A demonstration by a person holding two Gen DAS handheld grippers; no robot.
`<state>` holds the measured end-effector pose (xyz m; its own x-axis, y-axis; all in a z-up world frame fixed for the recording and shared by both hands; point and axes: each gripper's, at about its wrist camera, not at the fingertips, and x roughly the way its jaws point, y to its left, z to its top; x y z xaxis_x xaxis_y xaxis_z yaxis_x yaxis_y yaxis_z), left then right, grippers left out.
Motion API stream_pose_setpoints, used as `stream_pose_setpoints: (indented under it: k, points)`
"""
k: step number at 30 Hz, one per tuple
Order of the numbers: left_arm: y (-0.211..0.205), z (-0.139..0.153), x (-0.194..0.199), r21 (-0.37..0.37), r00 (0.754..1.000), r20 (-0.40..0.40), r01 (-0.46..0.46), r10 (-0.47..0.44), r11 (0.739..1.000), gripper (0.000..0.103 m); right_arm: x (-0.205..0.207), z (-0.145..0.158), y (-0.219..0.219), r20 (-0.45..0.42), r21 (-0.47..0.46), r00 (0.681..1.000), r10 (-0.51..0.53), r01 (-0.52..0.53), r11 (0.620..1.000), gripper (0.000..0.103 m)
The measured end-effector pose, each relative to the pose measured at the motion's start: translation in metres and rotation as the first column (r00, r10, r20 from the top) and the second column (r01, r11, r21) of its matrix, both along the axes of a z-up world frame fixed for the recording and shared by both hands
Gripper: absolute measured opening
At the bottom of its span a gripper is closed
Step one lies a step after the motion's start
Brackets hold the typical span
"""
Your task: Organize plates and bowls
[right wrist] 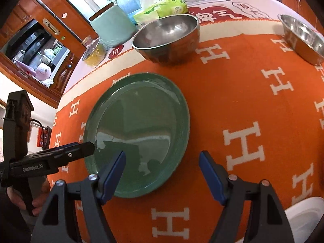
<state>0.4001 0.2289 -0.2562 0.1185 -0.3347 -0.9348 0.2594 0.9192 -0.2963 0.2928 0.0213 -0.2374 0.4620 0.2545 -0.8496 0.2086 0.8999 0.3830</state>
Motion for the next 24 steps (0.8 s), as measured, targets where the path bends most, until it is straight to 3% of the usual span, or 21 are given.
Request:
stream_pose_setpoints:
  k: [6,8,11,19,24]
  points:
    - [-0.007,0.003,0.001,0.013,0.999,0.049,0.014,-0.014,1.000,0.078,0.006,0.000,0.002,0.042,-0.014,0.999,0.005,-0.004,1.000,0.059]
    - [-0.009,0.004,0.001,0.029,0.998,0.067,0.014,-0.016,0.999,0.067,0.008,-0.001,0.003,0.046,-0.019,0.999,0.015,-0.014,1.000,0.057]
    - [-0.012,0.005,0.001,0.054,0.996,0.087,0.023,-0.027,0.998,0.058,0.010,-0.001,0.002,0.052,-0.021,0.999,0.014,-0.013,1.000,0.055]
    - [-0.018,0.004,-0.002,0.038,0.995,0.080,0.059,-0.062,0.998,0.030,0.007,-0.004,-0.007,0.040,-0.030,0.999,-0.029,0.030,0.999,0.029]
    - [-0.023,0.003,-0.003,0.065,0.993,0.089,0.077,-0.083,0.995,0.030,0.004,-0.004,-0.010,0.027,-0.022,0.999,-0.047,0.047,0.999,0.021]
